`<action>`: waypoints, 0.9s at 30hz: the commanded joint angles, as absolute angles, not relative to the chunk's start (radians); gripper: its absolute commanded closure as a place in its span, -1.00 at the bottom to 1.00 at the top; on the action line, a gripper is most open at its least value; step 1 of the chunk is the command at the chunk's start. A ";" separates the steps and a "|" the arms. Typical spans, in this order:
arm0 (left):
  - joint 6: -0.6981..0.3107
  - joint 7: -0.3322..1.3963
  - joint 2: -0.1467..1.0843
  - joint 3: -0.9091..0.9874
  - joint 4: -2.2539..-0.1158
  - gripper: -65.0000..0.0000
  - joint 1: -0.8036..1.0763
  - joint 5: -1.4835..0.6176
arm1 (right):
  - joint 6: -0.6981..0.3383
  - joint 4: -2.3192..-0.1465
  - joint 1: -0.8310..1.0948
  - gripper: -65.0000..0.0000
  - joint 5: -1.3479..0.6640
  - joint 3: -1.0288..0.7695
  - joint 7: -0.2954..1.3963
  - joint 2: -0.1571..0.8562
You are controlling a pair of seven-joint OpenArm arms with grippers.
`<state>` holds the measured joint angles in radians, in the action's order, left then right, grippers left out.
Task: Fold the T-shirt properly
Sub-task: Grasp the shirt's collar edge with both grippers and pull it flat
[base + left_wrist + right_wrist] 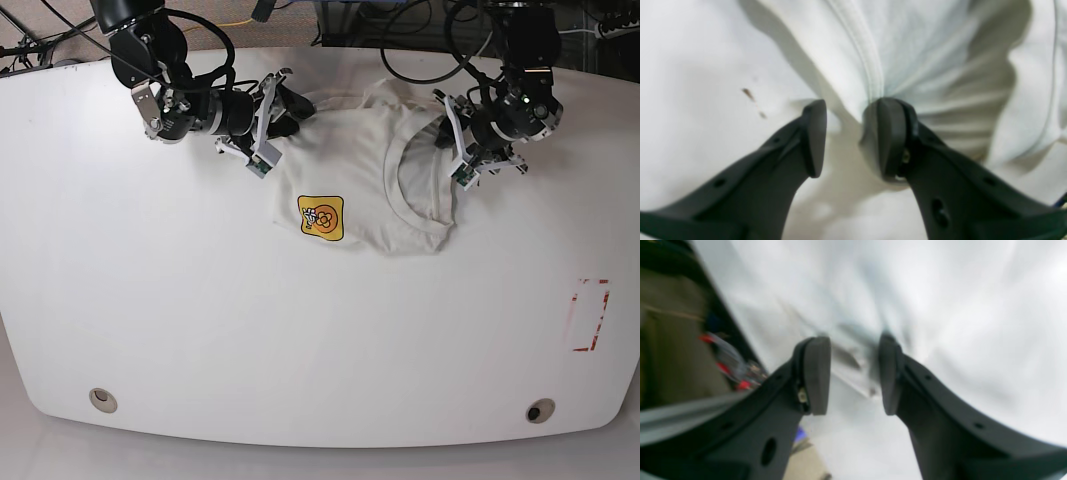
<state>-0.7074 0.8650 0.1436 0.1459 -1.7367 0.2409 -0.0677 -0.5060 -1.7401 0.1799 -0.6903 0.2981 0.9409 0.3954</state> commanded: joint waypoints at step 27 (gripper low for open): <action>-0.698 1.112 0.174 0.153 -2.008 0.27 0.099 -0.013 | -0.659 -1.830 -0.033 0.30 -0.805 0.154 1.027 0.363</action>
<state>-0.7006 1.1305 0.1757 0.1455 -1.9850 0.1062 -0.0101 -0.6548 -1.8339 -0.0040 -0.7845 0.1413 1.0546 0.3725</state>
